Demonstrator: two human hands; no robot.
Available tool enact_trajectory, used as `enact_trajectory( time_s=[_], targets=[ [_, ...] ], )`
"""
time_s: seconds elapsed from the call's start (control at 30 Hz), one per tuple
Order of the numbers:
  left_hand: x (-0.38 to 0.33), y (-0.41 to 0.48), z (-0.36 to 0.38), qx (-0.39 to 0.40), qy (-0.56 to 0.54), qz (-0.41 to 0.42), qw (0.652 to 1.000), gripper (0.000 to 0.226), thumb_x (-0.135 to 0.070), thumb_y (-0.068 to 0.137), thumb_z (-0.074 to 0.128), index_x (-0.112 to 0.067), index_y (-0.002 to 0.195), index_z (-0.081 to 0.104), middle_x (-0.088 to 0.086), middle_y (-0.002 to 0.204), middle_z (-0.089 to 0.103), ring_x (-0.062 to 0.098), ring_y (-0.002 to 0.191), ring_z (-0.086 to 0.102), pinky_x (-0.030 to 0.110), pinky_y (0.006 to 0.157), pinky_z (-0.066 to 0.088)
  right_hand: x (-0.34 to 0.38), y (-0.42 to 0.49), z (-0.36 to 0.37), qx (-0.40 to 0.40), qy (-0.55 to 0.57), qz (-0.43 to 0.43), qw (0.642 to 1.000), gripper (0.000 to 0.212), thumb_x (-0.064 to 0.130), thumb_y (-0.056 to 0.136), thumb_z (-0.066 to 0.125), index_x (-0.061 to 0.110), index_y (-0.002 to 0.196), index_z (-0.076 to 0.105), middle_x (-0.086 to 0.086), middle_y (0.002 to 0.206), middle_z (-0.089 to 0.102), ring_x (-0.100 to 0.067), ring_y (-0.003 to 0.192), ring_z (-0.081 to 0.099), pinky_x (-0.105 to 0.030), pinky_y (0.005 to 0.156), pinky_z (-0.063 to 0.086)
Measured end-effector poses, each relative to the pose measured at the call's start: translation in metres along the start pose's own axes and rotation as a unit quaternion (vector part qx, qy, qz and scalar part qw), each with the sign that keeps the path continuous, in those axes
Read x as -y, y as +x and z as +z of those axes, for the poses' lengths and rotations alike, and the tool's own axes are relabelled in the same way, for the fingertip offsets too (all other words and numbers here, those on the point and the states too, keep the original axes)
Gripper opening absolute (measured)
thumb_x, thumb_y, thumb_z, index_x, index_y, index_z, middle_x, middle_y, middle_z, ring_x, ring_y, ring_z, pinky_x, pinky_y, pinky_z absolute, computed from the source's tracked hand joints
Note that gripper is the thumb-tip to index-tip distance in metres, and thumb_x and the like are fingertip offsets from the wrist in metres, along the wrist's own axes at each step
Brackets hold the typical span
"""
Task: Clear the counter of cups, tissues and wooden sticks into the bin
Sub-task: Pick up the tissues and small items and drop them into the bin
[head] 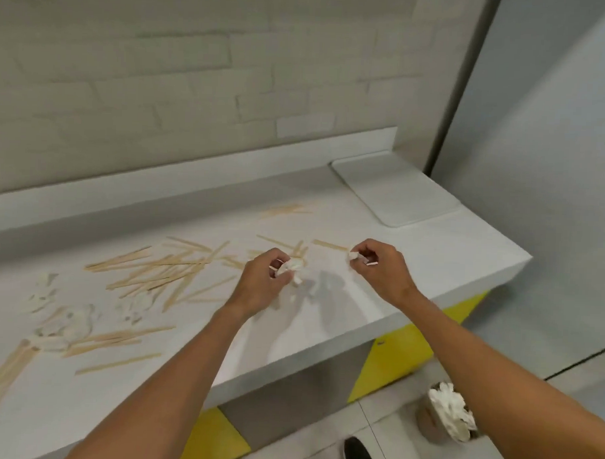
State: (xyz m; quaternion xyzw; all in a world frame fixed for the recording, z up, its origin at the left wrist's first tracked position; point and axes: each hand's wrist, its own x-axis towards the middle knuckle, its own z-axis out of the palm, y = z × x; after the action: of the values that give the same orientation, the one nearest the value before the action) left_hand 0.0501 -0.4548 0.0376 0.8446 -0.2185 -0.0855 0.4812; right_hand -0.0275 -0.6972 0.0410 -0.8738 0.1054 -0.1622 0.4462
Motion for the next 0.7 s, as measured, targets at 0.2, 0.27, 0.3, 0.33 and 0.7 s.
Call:
enact_trajectory(
  time_s=[0.2, 0.27, 0.3, 0.33, 0.7],
  targets=[
    [-0.051, 0.023, 0.080, 0.131, 0.026, 0.057, 0.989, 0.006, -0.017, 0.087, 0.069, -0.021, 0.091, 0.069, -0.003, 0.090, 0.068, 0.010, 0.071, 0.060, 0.016, 0.065, 0.047, -0.069, -0.042, -0.078, -0.108, -0.004, 0.055, 0.993, 0.009, 0.012, 0.087, 0.069, 0.020, 0.088, 0.065, 0.010, 0.075, 0.064, 0.004, 0.067, 0.058, -0.007, 0.064, 0.043],
    [-0.068, 0.031, 0.113, 0.171, 0.026, 0.064, 0.983, 0.006, -0.018, 0.087, 0.069, -0.022, 0.091, 0.068, -0.003, 0.092, 0.068, 0.013, 0.075, 0.063, 0.018, 0.067, 0.047, -0.097, -0.058, -0.101, -0.132, -0.008, 0.080, 0.988, 0.008, 0.013, 0.088, 0.069, 0.019, 0.088, 0.065, 0.012, 0.073, 0.062, 0.004, 0.066, 0.057, -0.009, 0.062, 0.044],
    [-0.076, 0.035, 0.131, 0.191, 0.025, 0.069, 0.979, 0.006, -0.018, 0.087, 0.069, -0.023, 0.092, 0.068, -0.003, 0.093, 0.068, 0.014, 0.076, 0.064, 0.020, 0.068, 0.048, -0.111, -0.065, -0.114, -0.140, -0.009, 0.095, 0.986, 0.007, 0.013, 0.088, 0.069, 0.019, 0.088, 0.065, 0.012, 0.073, 0.062, 0.003, 0.066, 0.057, -0.010, 0.063, 0.044],
    [-0.083, 0.038, 0.153, 0.211, 0.022, 0.075, 0.974, 0.008, -0.018, 0.087, 0.069, -0.023, 0.092, 0.069, -0.005, 0.093, 0.068, 0.014, 0.076, 0.064, 0.022, 0.068, 0.049, -0.126, -0.073, -0.127, -0.143, -0.009, 0.110, 0.984, 0.006, 0.014, 0.089, 0.069, 0.019, 0.089, 0.065, 0.012, 0.073, 0.062, 0.002, 0.066, 0.058, -0.011, 0.064, 0.045],
    [-0.100, 0.061, 0.397, 0.347, 0.063, 0.051, 0.934, 0.011, -0.012, 0.084, 0.071, -0.016, 0.093, 0.067, -0.003, 0.087, 0.066, 0.000, 0.060, 0.050, 0.016, 0.059, 0.042, -0.300, -0.130, -0.226, -0.099, 0.018, 0.311, 0.945, 0.012, 0.011, 0.088, 0.070, 0.021, 0.089, 0.063, 0.005, 0.075, 0.063, -0.011, 0.067, 0.058, -0.009, 0.058, 0.044]
  ],
)
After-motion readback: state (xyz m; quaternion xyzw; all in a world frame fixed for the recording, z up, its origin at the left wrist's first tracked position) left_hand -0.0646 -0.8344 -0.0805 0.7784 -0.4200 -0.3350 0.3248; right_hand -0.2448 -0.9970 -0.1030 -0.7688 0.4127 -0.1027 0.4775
